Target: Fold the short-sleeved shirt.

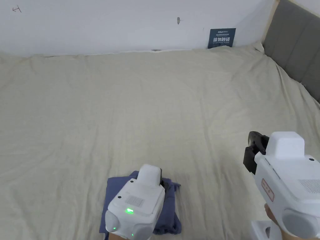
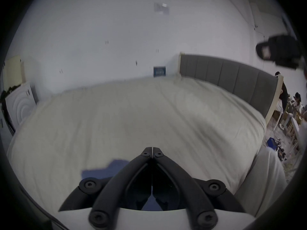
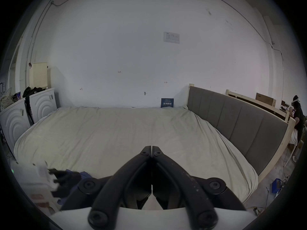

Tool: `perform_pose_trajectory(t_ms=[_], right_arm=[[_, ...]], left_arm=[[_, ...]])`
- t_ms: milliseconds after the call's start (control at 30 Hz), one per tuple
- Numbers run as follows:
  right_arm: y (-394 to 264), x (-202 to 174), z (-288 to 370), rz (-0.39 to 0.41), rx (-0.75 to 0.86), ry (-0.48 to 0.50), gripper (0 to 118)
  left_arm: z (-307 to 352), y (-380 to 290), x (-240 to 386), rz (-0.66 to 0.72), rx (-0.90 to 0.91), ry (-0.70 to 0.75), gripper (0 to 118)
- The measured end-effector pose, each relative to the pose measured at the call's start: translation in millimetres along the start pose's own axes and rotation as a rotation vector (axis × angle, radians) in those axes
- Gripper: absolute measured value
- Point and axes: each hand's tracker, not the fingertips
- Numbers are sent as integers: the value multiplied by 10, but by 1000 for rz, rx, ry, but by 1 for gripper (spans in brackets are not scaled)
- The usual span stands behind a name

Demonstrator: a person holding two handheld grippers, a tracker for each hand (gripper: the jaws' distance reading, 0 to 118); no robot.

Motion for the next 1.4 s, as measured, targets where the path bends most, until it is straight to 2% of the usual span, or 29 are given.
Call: perform_pose_trajectory(t_ms=[167, 400, 667, 733, 833, 1200, 1400], right_arm=[[118, -218, 93, 2, 67, 18, 2], [306, -492, 191, 10, 149, 42, 2], [433, -698, 271, 46, 219, 55, 2], [440, -732, 276, 56, 223, 55, 2], [430, -764, 280, 59, 228, 55, 2], [348, -846, 167, 61, 204, 67, 2], [31, -1018, -85, 44, 153, 75, 2]], left_arm=[[466, 449, -311, -34, 143, 75, 0], [982, 855, -864, -5, 291, 211, 0], [1312, 901, -1389, -41, 343, 380, 0], [1374, 868, -1504, -14, 344, 404, 0], [1426, 824, -1625, 35, 349, 423, 0], [1430, 783, -1706, 70, 355, 431, 0], [1380, 742, -1716, 85, 346, 419, 0]])
